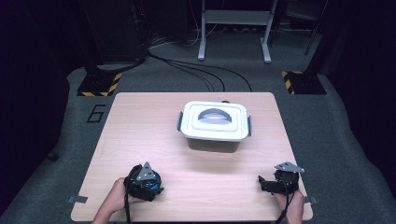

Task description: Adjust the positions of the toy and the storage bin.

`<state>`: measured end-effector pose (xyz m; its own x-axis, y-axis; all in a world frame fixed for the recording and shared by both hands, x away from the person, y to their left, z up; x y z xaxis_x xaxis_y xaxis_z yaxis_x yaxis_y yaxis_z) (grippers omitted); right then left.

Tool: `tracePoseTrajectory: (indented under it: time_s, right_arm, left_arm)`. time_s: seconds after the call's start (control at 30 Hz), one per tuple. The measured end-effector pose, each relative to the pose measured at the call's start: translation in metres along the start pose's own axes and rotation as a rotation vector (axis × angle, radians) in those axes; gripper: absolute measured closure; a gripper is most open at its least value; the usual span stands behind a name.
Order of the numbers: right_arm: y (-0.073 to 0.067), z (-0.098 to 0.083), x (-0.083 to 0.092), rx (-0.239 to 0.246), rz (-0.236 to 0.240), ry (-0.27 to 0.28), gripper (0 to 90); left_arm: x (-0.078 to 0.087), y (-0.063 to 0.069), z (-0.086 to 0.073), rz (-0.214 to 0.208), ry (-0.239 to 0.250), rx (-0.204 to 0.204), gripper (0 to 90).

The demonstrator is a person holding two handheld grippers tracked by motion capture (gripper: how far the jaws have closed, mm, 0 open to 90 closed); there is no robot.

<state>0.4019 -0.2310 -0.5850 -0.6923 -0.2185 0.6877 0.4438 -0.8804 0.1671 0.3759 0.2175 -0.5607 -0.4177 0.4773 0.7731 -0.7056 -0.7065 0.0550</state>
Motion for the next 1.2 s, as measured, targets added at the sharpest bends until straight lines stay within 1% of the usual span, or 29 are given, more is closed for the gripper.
tracePoseTrajectory:
  time_s: [0.1, 0.17, 0.2, 0.23, 0.27, 0.3, 0.33, 0.37, 0.4, 0.43, 0.47, 0.5, 0.53, 0.63, 0.67, 0.7, 0.77, 0.83, 0.87, 0.9, 1.0, 1.07, 1.13, 1.2]
  right_arm:
    - [0.000, 0.000, 0.000, -0.001, -0.001, 0.000, 2.0]
    - [0.000, 0.000, 0.000, 0.001, -0.001, -0.001, 2.0]
    - [0.000, 0.000, 0.000, 0.002, -0.001, -0.001, 2.0]
    - [0.000, 0.000, 0.000, 0.001, -0.001, 0.000, 2.0]
    - [0.000, 0.000, 0.000, -0.001, -0.002, 0.000, 2.0]
    - [0.000, 0.000, 0.000, 0.002, -0.001, -0.001, 2.0]
    - [0.000, 0.000, 0.000, 0.002, -0.001, -0.001, 2.0]
    - [0.000, 0.000, 0.000, 0.001, -0.001, 0.000, 2.0]
    - [0.000, 0.000, 0.000, 0.001, -0.001, 0.000, 2.0]
    - [0.000, 0.000, 0.000, 0.002, -0.001, -0.001, 2.0]
    - [0.000, 0.000, 0.000, 0.002, -0.001, 0.000, 2.0]
    - [0.000, 0.000, 0.000, 0.001, -0.001, -0.001, 2.0]
    - [0.000, 0.000, 0.000, 0.003, -0.001, -0.001, 2.0]
    - [0.000, 0.000, 0.000, 0.001, -0.001, -0.001, 2.0]
    - [0.000, 0.000, 0.000, 0.002, -0.001, -0.001, 2.0]
    - [0.000, 0.000, 0.000, 0.003, -0.003, -0.001, 2.0]
    - [0.000, 0.000, 0.000, 0.001, -0.002, -0.001, 2.0]
    - [0.000, 0.000, 0.000, 0.001, -0.003, -0.001, 2.1]
    - [0.000, 0.000, 0.000, 0.001, -0.003, -0.001, 2.0]
    - [0.000, 0.000, 0.000, 0.000, -0.003, -0.001, 2.0]
    - [0.000, 0.000, 0.000, 0.001, -0.002, -0.001, 2.1]
    - [0.000, 0.000, 0.000, 0.001, -0.002, -0.001, 2.2]
    - [0.000, 0.000, 0.000, 0.001, -0.002, -0.001, 2.2]
    - [0.000, 0.000, 0.000, 0.001, -0.002, -0.001, 2.2]
  left_arm:
    - [0.003, -0.006, 0.002, 0.019, 0.015, 0.035, 24.2]
    - [0.005, -0.011, 0.003, 0.046, 0.021, 0.046, 24.7]
    - [0.005, -0.014, 0.005, 0.063, 0.033, 0.052, 24.9]
    - [0.006, -0.017, 0.005, 0.075, 0.024, 0.061, 24.9]
    - [0.006, -0.021, 0.005, 0.101, 0.027, 0.076, 25.0]
    - [0.006, -0.025, 0.005, 0.115, 0.031, 0.092, 25.0]
    - [0.006, -0.030, 0.005, 0.125, 0.021, 0.113, 25.1]
    - [0.005, -0.033, 0.004, 0.128, 0.012, 0.127, 25.1]
    - [0.004, -0.036, 0.004, 0.142, 0.014, 0.134, 25.2]
    - [0.003, -0.038, 0.003, 0.146, 0.004, 0.153, 25.3]
    - [0.001, -0.041, 0.002, 0.156, 0.008, 0.168, 25.3]
    - [0.001, -0.043, 0.002, 0.160, 0.000, 0.182, 25.3]
    - [-0.001, -0.045, 0.003, 0.165, 0.014, 0.200, 25.3]
    - [-0.001, -0.052, 0.008, 0.189, 0.011, 0.227, 25.4]
    - [-0.002, -0.053, 0.010, 0.192, 0.013, 0.243, 25.3]
    - [-0.004, -0.056, 0.013, 0.207, 0.012, 0.245, 25.4]
    - [-0.008, -0.057, 0.015, 0.232, -0.002, 0.263, 25.4]
    - [-0.013, -0.057, 0.016, 0.248, -0.012, 0.261, 25.4]
    - [-0.014, -0.057, 0.017, 0.258, -0.006, 0.252, 25.3]
    - [-0.013, -0.056, 0.016, 0.268, -0.017, 0.242, 25.3]
    - [-0.013, -0.055, 0.015, 0.277, -0.021, 0.230, 25.0]
    - [-0.012, -0.053, 0.012, 0.267, -0.021, 0.213, 24.6]
    - [-0.009, -0.053, 0.010, 0.253, -0.016, 0.213, 23.0]
    - [-0.006, -0.053, 0.007, 0.239, -0.011, 0.223, 22.8]
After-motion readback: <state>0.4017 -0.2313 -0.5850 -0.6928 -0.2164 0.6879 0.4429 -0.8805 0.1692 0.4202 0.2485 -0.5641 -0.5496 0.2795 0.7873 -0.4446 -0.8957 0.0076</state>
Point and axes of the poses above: each handheld gripper's, and its own axes: x roughly backward along the jaws, z roughly out of its top, y roughly to its right, the point moved 8 cm from there along -x, roughly forward along the jaws, and after that the axes turned 13 degrees about x, right-handed, at the moved point
